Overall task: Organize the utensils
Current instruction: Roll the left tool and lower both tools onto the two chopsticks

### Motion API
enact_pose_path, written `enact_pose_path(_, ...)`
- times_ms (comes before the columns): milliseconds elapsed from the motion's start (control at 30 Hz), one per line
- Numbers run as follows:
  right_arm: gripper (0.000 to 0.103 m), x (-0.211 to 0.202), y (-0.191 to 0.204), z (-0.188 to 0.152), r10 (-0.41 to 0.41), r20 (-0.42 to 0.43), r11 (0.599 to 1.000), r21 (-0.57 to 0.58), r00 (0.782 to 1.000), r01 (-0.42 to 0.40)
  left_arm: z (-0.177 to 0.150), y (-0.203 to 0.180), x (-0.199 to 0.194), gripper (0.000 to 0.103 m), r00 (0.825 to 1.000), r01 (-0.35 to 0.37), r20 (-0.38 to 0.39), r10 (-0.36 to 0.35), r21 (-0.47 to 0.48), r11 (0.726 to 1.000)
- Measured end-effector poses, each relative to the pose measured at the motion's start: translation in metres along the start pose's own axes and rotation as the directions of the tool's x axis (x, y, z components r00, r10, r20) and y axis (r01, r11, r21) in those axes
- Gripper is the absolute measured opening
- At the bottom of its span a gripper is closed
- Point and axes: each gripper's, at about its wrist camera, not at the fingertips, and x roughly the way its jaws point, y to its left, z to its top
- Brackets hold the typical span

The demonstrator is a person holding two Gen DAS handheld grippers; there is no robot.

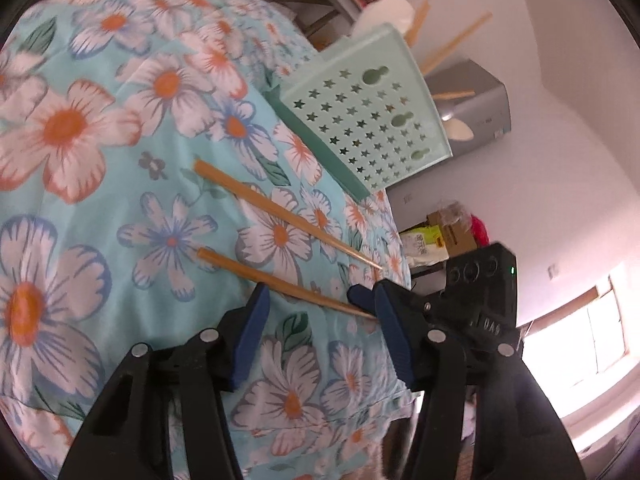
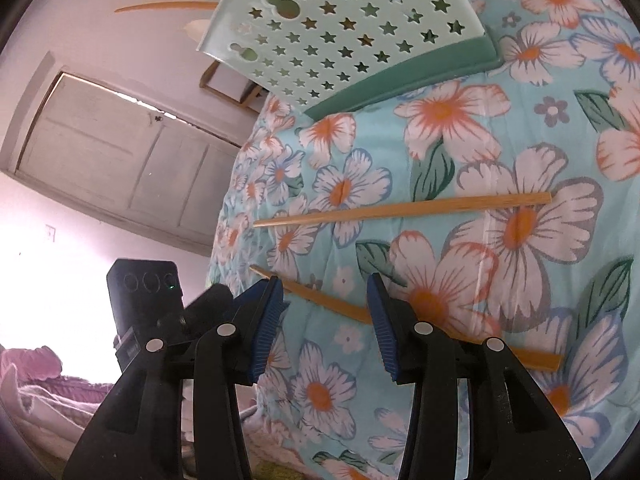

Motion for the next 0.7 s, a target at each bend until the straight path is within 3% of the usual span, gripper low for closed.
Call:
enact_pose_path(200,0.042,-0.003,0.003,-0.004,0.0,0.013,0.998,-0.064,1.0,0.001,0.009,0.014,-0.001,0.051,1.0,0.001,0.02,0.002,-0.194,0.981)
enact_pose_path(333,0.041,-0.003,0.007,-0.007,-0.025,0.017,0.991,-0.131,1.0,0.028,0.012,0.027,-0.002,0.042,0.999,-0.008,0.032,0.02,-0.338,0.941)
enact_pose_path(600,0.039,0.003,0.019,-0.012,-0.079,0.007,0.961,-0.264,0.997,0.078,0.016,0.026,0.001,0.04,0.991,-0.105,0.021,0.129,-0.46,0.882)
enact_pose_path(700,0.039,0.002,0.017,-0.013,-0.076,0.006,0.959,-0.273,0.997,0.075,0.018,0.018,0.005,0.037,0.981,-0.166,0.01,0.191,-0.45,0.878)
